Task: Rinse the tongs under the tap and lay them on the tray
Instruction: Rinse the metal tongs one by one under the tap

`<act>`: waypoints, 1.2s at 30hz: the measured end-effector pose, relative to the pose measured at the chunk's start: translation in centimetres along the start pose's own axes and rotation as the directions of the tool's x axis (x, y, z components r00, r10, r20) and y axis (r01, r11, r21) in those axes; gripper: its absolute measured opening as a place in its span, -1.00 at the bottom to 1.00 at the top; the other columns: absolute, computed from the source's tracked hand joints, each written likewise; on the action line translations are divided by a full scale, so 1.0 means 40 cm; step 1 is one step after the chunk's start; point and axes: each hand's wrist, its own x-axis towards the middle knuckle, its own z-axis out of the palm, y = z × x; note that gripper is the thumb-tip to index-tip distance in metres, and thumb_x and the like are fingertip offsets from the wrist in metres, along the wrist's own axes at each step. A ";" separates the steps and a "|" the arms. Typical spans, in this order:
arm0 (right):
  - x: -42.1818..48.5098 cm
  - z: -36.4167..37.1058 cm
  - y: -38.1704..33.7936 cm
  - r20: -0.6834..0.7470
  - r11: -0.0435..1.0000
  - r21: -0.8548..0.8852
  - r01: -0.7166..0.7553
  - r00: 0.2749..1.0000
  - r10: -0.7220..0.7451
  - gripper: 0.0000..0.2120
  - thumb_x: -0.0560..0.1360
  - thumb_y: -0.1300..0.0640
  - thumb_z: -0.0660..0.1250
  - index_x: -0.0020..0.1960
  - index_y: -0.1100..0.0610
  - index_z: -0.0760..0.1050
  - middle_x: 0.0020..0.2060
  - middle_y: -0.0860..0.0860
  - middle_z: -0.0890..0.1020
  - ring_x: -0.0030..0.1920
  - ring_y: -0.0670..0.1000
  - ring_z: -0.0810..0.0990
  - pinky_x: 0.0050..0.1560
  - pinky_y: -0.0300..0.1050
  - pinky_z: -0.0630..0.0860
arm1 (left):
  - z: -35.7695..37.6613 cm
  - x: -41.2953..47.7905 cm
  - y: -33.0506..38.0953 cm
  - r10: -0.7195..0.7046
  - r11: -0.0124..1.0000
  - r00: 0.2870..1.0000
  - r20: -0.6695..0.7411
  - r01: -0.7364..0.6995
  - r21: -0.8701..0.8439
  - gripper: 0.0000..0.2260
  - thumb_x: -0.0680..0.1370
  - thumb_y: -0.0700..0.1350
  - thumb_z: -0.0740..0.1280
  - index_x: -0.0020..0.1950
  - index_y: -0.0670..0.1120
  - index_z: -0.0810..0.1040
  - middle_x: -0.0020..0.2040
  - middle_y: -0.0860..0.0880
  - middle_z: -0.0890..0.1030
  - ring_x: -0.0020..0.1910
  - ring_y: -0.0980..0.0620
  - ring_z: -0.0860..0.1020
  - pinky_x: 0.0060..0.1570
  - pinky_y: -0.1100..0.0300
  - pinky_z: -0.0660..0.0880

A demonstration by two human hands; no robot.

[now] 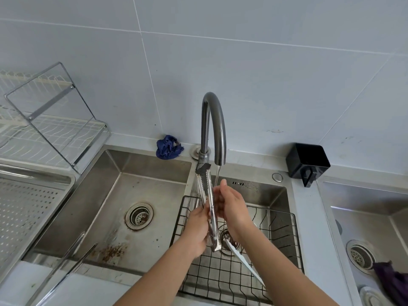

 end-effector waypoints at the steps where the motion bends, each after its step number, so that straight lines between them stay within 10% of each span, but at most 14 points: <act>1: -0.001 0.004 0.005 -0.021 1.000 0.006 0.024 0.999 -0.024 -0.62 0.68 -0.07 0.22 -0.06 0.18 0.62 -0.27 0.16 0.65 -0.24 0.16 0.55 -0.15 0.08 0.46 | 0.005 0.002 0.002 0.006 1.000 1.000 0.003 -0.006 -0.015 -0.68 0.68 0.09 0.21 -0.03 -0.05 0.66 -0.30 -0.02 0.65 -0.31 0.01 0.56 -0.29 0.12 0.46; 7: -0.051 0.000 0.082 -0.099 0.991 -0.045 0.129 0.986 -0.133 -0.66 0.60 -0.09 0.30 -0.12 0.17 0.63 -0.29 0.12 0.58 -0.24 0.05 0.53 -0.18 -0.01 0.51 | 0.013 0.013 0.023 0.159 0.987 0.987 -0.005 -0.159 0.012 -0.76 0.66 0.02 0.28 -0.01 -0.05 0.70 -0.11 -0.14 0.71 -0.16 -0.11 0.69 -0.20 0.07 0.58; 16: -0.060 -0.060 0.094 -0.037 0.994 -0.105 0.027 0.999 -0.031 -0.71 0.67 0.03 0.26 -0.04 0.13 0.70 -0.25 0.08 0.67 -0.27 0.03 0.57 -0.27 -0.16 0.53 | 0.001 0.003 0.012 0.125 0.992 0.992 -0.014 -0.124 0.016 -0.64 0.65 0.13 0.24 -0.13 -0.01 0.74 -0.34 -0.05 0.64 -0.45 0.08 0.56 -0.46 0.20 0.51; 25: 0.035 0.010 0.040 -0.067 0.982 -0.186 0.033 0.997 -0.046 -0.69 0.63 -0.06 0.32 -0.01 0.21 0.53 -0.06 0.03 0.76 0.02 0.01 0.72 0.11 0.04 0.63 | -0.069 0.020 0.035 0.085 0.986 0.988 0.129 -0.064 -0.153 -0.70 0.69 -0.05 0.17 0.20 -0.04 0.68 -0.49 -0.01 0.34 -0.57 0.08 0.25 -0.57 0.22 0.21; 32: 0.073 0.007 0.018 0.170 0.996 -0.090 0.001 0.985 0.015 -0.91 0.61 0.09 0.33 0.07 0.08 0.56 0.02 0.13 0.75 -0.16 0.10 0.72 -0.20 -0.09 0.60 | -0.072 0.007 0.029 -0.048 0.989 0.920 0.390 0.097 -0.107 -0.79 0.61 -0.05 0.21 -0.11 -0.13 0.52 -0.42 -0.09 0.43 -0.53 0.04 0.29 -0.52 0.19 0.20; 36: 0.086 0.008 0.009 -0.091 0.920 -0.382 0.086 0.987 -0.130 -0.75 0.62 0.09 0.30 -0.19 0.18 0.53 -0.35 0.00 0.71 -0.45 -0.03 0.59 -0.39 -0.21 0.43 | -0.064 0.019 0.016 -0.058 0.970 0.910 0.410 0.148 -0.192 -0.50 0.70 0.14 0.05 0.08 -0.23 0.59 -0.18 -0.25 0.61 -0.31 -0.13 0.54 -0.31 0.08 0.46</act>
